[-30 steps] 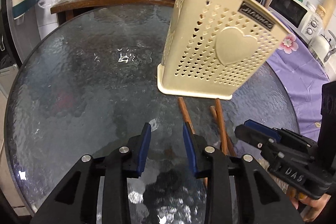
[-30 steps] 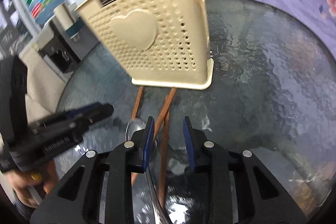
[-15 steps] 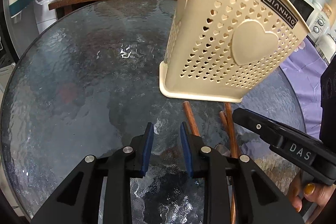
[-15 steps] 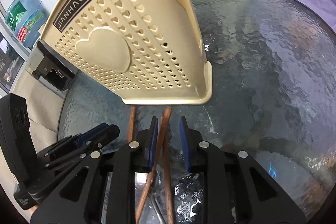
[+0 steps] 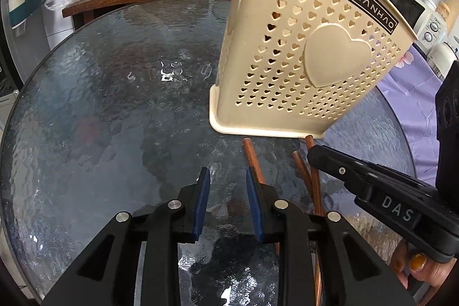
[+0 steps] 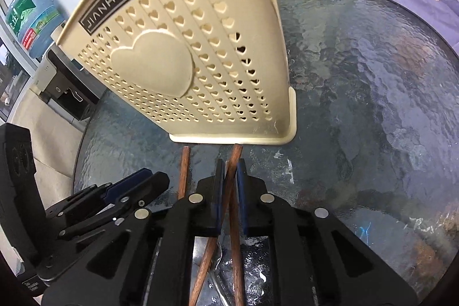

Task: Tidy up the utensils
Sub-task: 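Close left tool on a wooden chopstick while right tool closes on another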

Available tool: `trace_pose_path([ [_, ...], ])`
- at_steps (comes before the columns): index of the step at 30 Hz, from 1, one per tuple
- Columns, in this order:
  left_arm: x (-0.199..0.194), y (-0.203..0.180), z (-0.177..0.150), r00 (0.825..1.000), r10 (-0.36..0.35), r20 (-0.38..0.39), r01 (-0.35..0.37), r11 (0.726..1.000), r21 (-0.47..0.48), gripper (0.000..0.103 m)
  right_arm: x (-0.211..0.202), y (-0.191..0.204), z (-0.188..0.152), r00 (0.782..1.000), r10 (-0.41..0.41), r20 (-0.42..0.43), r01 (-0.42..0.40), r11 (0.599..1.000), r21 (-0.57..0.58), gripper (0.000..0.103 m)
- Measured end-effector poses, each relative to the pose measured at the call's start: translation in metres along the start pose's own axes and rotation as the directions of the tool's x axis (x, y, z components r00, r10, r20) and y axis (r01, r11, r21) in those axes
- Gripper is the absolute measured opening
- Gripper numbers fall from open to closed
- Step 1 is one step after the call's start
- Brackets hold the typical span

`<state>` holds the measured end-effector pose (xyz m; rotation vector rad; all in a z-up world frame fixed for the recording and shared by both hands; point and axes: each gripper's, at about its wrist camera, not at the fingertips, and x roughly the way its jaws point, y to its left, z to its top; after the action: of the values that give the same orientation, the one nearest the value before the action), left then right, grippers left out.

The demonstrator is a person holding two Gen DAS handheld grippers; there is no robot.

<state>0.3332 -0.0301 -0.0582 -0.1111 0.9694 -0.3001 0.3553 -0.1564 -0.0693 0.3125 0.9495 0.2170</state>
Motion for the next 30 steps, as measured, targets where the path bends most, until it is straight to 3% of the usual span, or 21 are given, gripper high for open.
trace_pose_path([
  [15, 0.015, -0.021, 0.007, 0.999, 0.030, -0.016, -0.029, 0.998, 0.057, 0.025, -0.007, -0.017, -0.005, 1.000, -0.022, 0.010, 0.022, 0.999, 0.024, 0.010],
  [18, 0.017, -0.025, 0.006, 0.998, 0.057, -0.012, -0.056, 0.995, 0.078, 0.010, -0.006, -0.021, -0.005, 0.999, -0.043, 0.012, 0.043, 0.999, 0.026, 0.010],
  [24, 0.017, -0.031, 0.002, 0.997, 0.075, -0.002, -0.074, 0.992, 0.100, 0.009, 0.001, -0.028, -0.005, 0.999, -0.049, -0.016, 0.050, 0.998, 0.046, 0.010],
  [30, 0.013, -0.025, 0.002, 0.998, 0.060, -0.004, -0.059, 0.996, 0.062, 0.007, -0.002, -0.032, -0.005, 1.000, -0.023, -0.005, 0.023, 0.997, 0.073, 0.009],
])
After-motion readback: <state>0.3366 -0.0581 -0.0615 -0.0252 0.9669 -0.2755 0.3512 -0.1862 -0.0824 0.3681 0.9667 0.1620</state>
